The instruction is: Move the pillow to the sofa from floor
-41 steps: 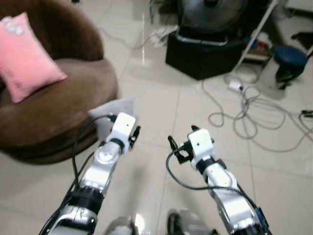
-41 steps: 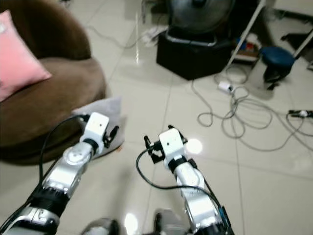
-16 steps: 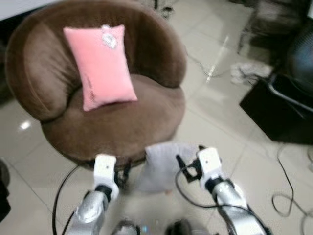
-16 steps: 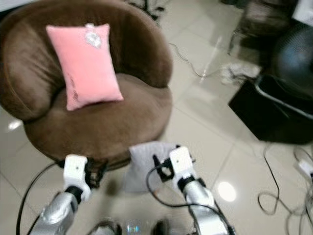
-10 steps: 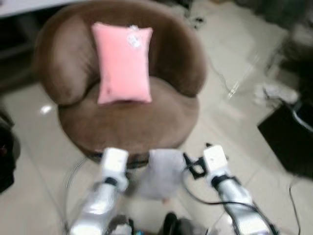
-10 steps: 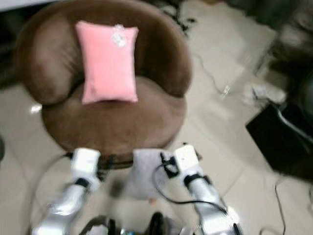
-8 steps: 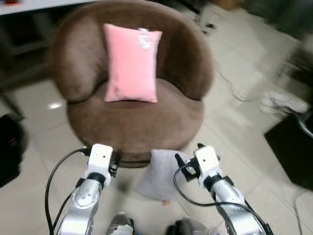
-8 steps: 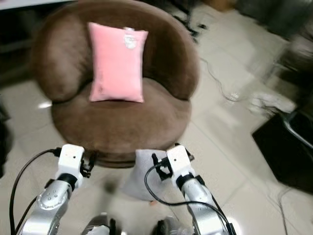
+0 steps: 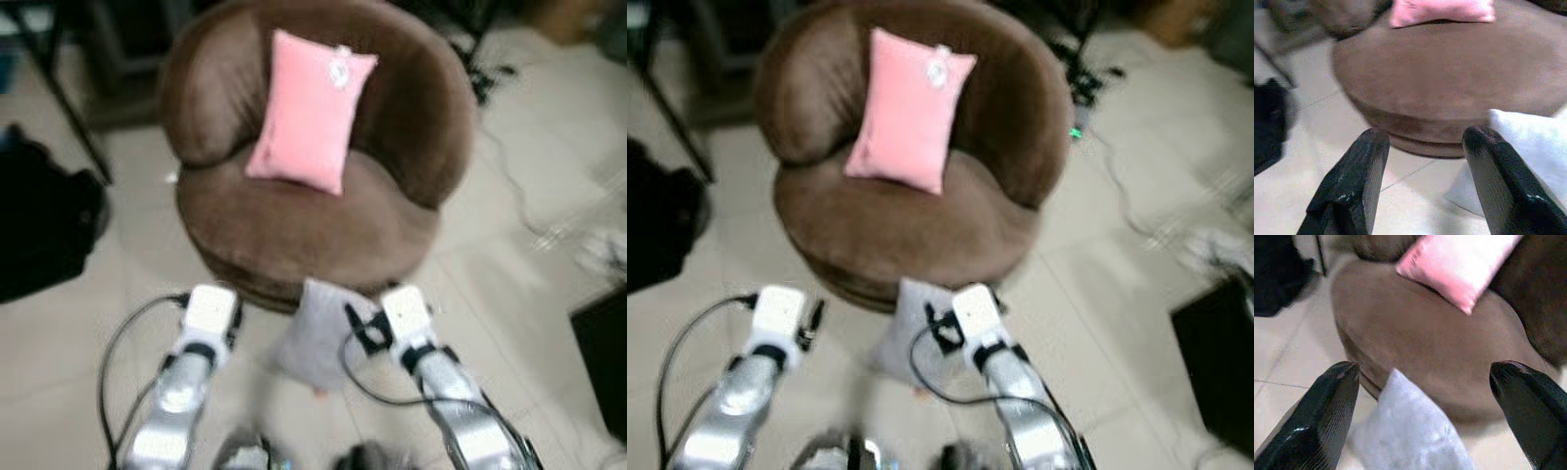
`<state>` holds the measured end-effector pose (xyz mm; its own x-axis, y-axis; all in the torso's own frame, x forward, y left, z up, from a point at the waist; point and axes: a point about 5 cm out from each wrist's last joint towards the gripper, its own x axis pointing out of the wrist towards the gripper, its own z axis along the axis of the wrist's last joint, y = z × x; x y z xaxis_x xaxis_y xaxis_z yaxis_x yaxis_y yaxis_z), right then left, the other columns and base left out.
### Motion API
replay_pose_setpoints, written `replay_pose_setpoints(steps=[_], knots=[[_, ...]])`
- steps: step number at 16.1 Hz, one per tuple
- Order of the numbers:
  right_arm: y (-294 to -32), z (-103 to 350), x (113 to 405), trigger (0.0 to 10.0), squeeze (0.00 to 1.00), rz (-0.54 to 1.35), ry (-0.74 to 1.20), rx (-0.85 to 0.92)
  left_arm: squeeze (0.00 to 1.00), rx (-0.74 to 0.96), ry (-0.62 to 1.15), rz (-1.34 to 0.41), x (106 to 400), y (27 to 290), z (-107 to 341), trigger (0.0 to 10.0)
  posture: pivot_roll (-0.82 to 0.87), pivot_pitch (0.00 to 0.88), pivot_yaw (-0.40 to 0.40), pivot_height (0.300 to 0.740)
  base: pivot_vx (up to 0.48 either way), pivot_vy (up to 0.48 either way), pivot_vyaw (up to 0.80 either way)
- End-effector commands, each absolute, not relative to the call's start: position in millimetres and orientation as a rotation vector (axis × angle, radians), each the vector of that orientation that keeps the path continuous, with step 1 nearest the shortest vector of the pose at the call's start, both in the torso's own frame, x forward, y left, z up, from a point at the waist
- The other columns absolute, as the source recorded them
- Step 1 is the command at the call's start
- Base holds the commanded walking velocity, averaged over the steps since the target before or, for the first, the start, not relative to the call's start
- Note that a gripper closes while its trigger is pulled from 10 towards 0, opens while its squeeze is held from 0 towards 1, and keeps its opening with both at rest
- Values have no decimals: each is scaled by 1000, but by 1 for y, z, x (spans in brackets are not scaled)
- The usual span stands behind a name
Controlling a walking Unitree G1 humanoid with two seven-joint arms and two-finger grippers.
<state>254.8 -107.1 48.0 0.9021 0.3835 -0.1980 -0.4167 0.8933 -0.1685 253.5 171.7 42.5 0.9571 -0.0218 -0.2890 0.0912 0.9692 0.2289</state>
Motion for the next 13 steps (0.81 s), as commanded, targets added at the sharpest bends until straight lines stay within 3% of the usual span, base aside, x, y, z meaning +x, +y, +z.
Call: replay_pose_setpoints(steps=[1,5,9,13], knots=[[-121,40,251,10000,0,375,209,-220,0,228,307,-73,254,163,39,10000,103,189,-66,740,0,-480,525],[-132,40,251,10000,0,330,209,-209,0,155,193,-120,252,163,52,10000,102,195,-67,740,0,-480,517],[-133,40,251,10000,0,312,207,-201,0,161,197,-118,254,164,52,10000,104,189,-65,740,0,-480,508],[-157,50,247,10000,0,252,140,-146,0,91,76,-142,243,184,68,10000,101,179,-67,740,0,-480,0]])
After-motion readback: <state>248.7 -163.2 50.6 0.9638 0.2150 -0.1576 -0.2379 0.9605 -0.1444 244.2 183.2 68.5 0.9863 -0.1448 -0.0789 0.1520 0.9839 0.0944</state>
